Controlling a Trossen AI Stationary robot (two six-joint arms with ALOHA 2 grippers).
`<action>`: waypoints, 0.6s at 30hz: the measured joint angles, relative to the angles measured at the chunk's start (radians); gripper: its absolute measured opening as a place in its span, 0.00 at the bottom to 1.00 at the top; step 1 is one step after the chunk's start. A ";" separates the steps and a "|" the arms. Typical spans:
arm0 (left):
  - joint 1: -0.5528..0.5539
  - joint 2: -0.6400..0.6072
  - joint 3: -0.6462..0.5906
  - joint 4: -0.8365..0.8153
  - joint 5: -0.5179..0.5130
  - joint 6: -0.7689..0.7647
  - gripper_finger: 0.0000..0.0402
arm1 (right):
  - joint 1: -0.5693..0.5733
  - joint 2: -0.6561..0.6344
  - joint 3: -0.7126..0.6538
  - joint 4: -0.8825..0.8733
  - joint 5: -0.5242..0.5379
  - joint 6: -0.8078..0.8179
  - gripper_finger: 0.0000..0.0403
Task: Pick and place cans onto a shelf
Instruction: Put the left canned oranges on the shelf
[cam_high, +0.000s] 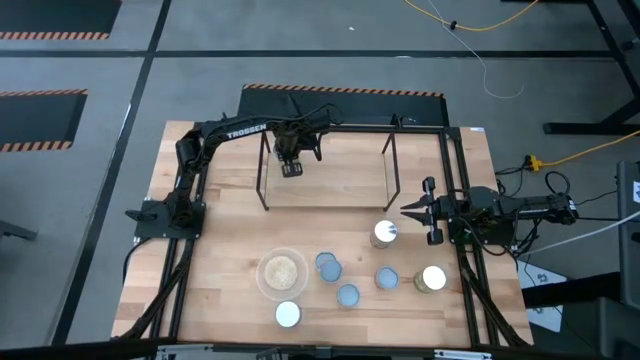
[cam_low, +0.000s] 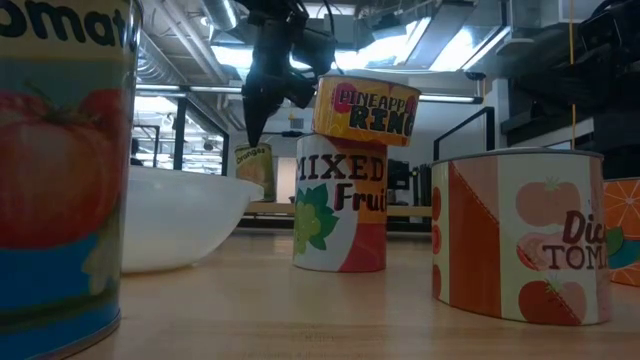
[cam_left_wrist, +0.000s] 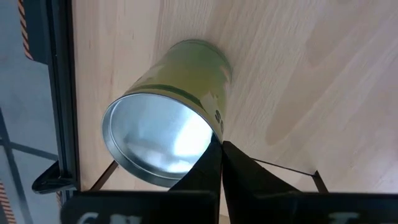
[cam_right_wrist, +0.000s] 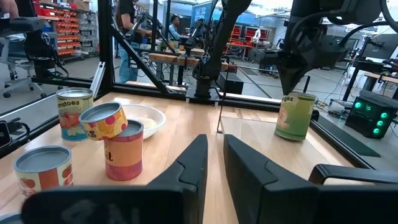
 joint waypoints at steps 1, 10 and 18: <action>0.000 0.000 0.000 0.000 0.000 0.000 0.00 | 0.000 0.000 0.000 0.000 0.000 0.000 0.15; 0.000 0.000 0.000 0.036 0.001 0.000 0.06 | 0.000 0.000 0.000 0.000 0.000 0.000 0.15; 0.000 0.000 0.000 0.055 0.001 0.000 0.11 | 0.000 0.000 0.000 0.000 0.000 0.000 0.15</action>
